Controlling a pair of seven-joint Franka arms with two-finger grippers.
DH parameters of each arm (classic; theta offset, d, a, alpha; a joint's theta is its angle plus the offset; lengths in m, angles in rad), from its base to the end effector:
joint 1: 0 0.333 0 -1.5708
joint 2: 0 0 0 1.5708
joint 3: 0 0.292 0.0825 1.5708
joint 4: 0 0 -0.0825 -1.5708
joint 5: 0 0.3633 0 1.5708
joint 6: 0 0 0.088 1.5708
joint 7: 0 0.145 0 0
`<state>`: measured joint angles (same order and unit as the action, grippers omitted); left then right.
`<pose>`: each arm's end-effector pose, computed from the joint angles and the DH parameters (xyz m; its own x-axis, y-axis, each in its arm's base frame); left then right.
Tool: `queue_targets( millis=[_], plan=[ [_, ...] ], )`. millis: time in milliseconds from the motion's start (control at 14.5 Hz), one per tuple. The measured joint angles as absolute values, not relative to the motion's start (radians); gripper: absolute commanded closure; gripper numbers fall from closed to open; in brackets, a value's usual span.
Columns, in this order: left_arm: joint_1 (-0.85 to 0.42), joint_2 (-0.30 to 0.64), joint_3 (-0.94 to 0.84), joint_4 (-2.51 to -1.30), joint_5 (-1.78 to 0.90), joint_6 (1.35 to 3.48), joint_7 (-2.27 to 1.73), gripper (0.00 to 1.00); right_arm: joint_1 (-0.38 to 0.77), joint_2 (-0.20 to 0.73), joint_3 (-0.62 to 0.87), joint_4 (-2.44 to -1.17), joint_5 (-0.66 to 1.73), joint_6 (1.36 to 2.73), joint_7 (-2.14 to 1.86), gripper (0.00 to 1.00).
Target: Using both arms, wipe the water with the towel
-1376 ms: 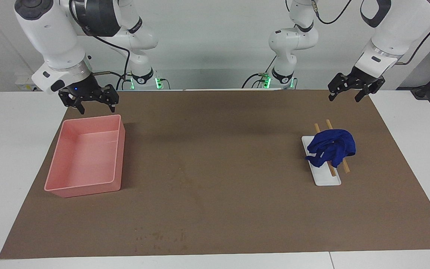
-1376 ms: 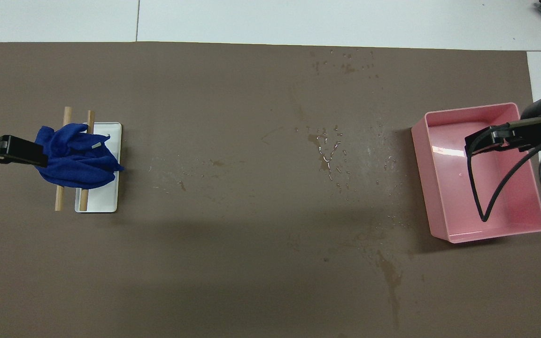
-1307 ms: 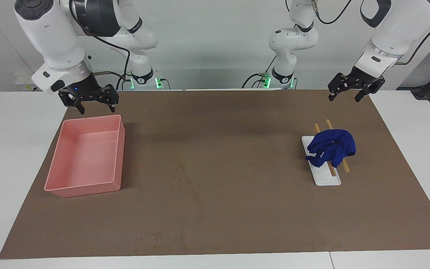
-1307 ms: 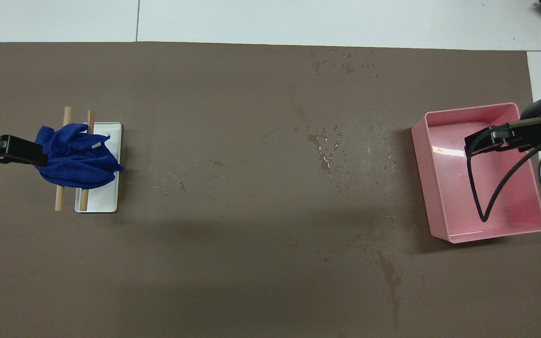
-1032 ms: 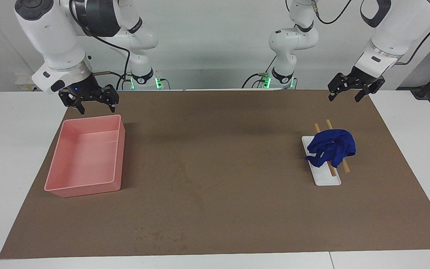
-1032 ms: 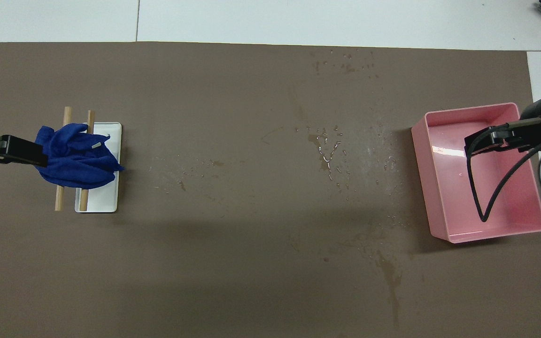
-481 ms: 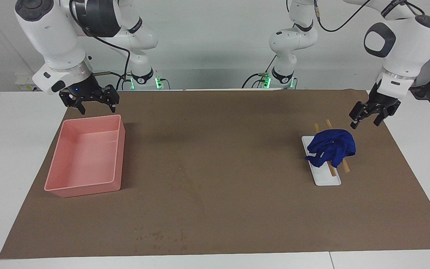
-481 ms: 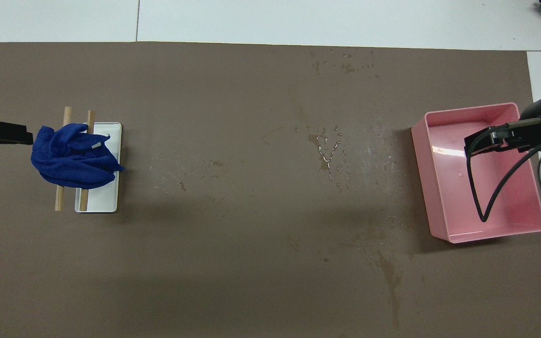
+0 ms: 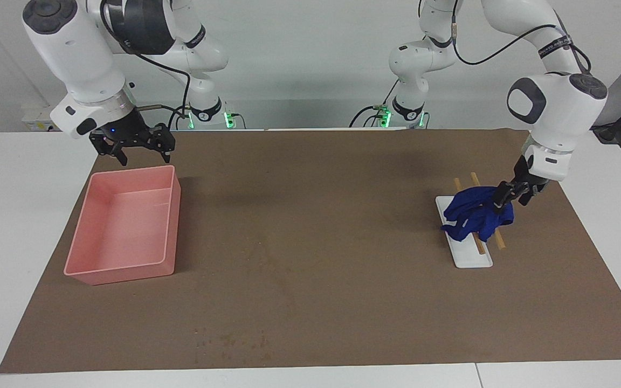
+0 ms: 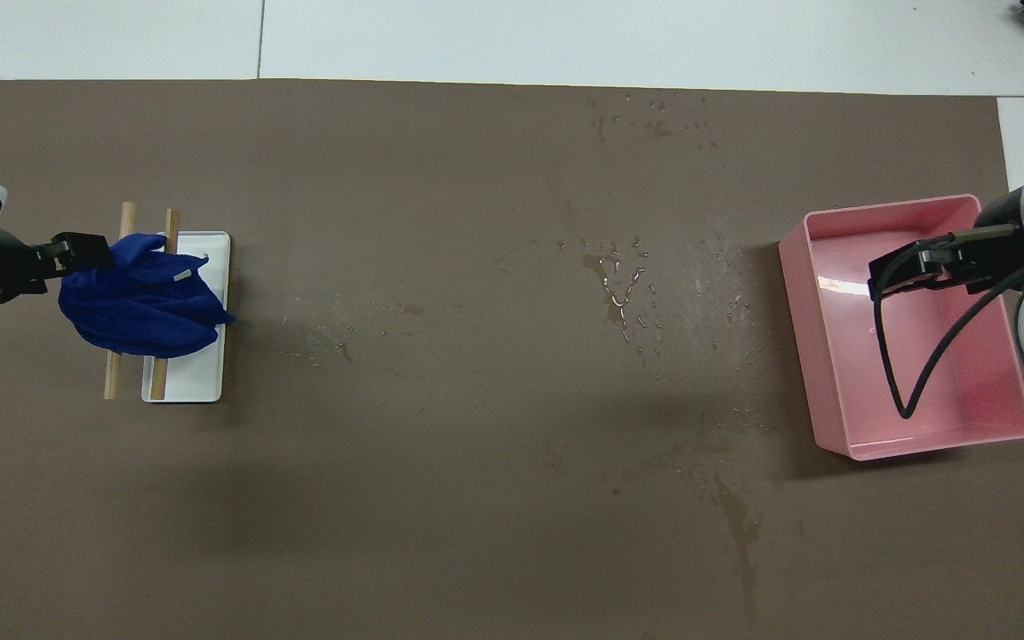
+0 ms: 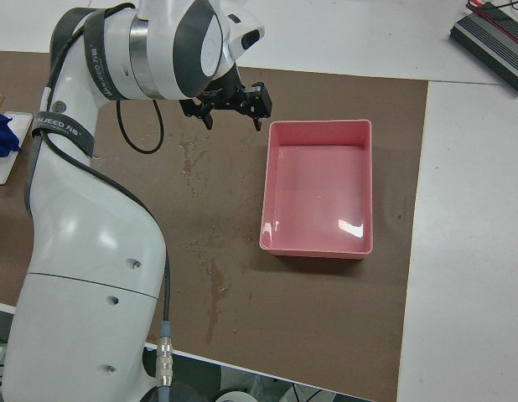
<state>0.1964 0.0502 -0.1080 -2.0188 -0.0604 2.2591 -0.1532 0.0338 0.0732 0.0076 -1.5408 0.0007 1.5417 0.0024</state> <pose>0.5675 0.0473 0.3939 0.9448 0.2758 0.1769 0.2642 -0.9606 0.0864 0.5470 0.0226 0.5339 0.9966 0.0389 -0.0722 0.0389 -0.9992 -0.0011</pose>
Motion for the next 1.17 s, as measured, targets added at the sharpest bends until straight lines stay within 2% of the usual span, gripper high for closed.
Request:
queue_targets(
  millis=[69,138,413,688,963,1169],
  plan=[
    [0.197,0.047,-0.107,-2.043,-0.061,2.286,-0.16,0.88,0.034,0.072,0.008,-1.545,0.017,1.543,0.017,0.0],
    [0.197,0.043,-0.107,-2.062,-0.063,2.307,-0.169,1.0,0.034,0.071,0.008,-1.549,0.027,1.548,0.03,0.0],
    [0.189,0.025,-0.114,-2.072,-0.116,2.324,-0.206,1.0,0.037,0.062,0.009,-1.564,0.056,1.561,0.074,0.0],
    [0.19,0.023,-0.108,-2.06,-0.214,2.319,-0.207,1.0,0.092,0.058,0.013,-1.576,0.107,1.604,0.234,0.0],
    [0.162,0.02,-0.119,-1.978,-0.34,2.228,-0.353,1.0,0.184,0.055,0.016,-1.6,0.172,1.712,0.419,0.0],
    [0.07,0.001,-0.13,-1.927,-0.349,2.163,-0.653,1.0,0.212,0.053,0.018,-1.628,0.312,1.843,0.632,0.0]
  ],
)
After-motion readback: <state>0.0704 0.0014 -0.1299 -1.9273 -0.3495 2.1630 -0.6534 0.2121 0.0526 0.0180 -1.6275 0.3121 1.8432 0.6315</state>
